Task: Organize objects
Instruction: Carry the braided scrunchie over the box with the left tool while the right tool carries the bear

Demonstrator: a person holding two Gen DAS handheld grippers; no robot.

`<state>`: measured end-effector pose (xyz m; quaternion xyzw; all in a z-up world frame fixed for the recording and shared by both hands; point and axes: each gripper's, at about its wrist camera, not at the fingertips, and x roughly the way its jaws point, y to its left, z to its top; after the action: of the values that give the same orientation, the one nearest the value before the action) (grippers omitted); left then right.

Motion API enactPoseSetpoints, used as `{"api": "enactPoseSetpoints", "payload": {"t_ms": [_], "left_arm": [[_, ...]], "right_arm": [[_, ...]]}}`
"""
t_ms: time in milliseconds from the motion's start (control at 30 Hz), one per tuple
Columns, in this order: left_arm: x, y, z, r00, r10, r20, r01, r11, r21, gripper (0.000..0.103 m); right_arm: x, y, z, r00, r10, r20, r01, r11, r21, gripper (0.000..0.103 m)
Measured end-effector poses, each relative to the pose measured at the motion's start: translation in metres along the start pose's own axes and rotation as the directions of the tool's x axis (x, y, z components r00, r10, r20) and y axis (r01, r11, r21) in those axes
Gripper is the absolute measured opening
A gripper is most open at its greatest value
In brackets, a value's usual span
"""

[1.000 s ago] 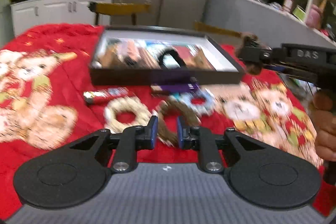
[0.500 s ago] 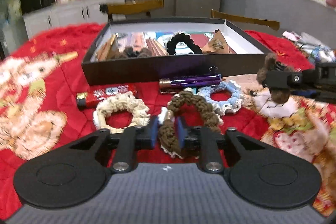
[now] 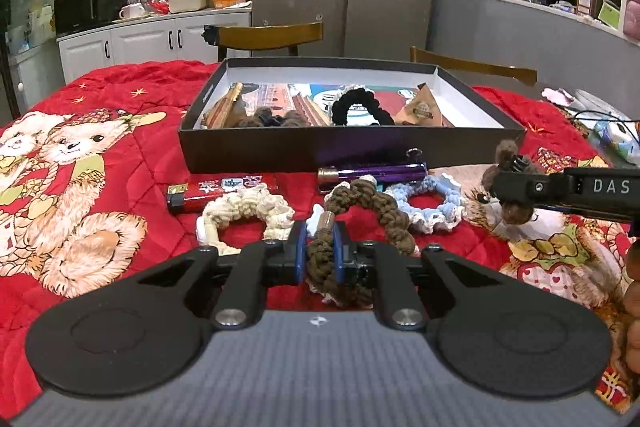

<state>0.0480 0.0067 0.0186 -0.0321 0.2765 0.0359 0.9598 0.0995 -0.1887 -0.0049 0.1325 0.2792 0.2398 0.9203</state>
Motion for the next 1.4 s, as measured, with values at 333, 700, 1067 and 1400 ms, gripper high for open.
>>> {"api": "enactPoseSetpoints", "payload": {"t_ms": [333, 700, 1067, 1400], "left_arm": [[-0.016, 0.008, 0.004, 0.998, -0.035, 0.055, 0.037, 0.999, -0.020, 0.017], [-0.039, 0.022, 0.022, 0.993, -0.033, 0.114, 0.042, 0.996, -0.083, 0.017], [-0.064, 0.048, 0.073, 0.982, 0.030, 0.189, -0.002, 0.990, -0.144, 0.017], [-0.065, 0.055, 0.151, 0.963, 0.023, 0.270, -0.004, 0.998, -0.070, 0.017]], "right_arm": [[-0.016, 0.034, 0.018, 0.999, 0.027, 0.027, -0.025, 0.998, -0.065, 0.028], [-0.019, 0.077, 0.040, 0.995, 0.084, 0.062, -0.079, 0.994, -0.079, 0.028], [-0.024, 0.111, 0.083, 0.984, 0.135, 0.114, -0.125, 0.988, -0.091, 0.028], [0.001, 0.125, 0.141, 0.998, 0.044, 0.034, -0.042, 0.997, -0.058, 0.028]]}}
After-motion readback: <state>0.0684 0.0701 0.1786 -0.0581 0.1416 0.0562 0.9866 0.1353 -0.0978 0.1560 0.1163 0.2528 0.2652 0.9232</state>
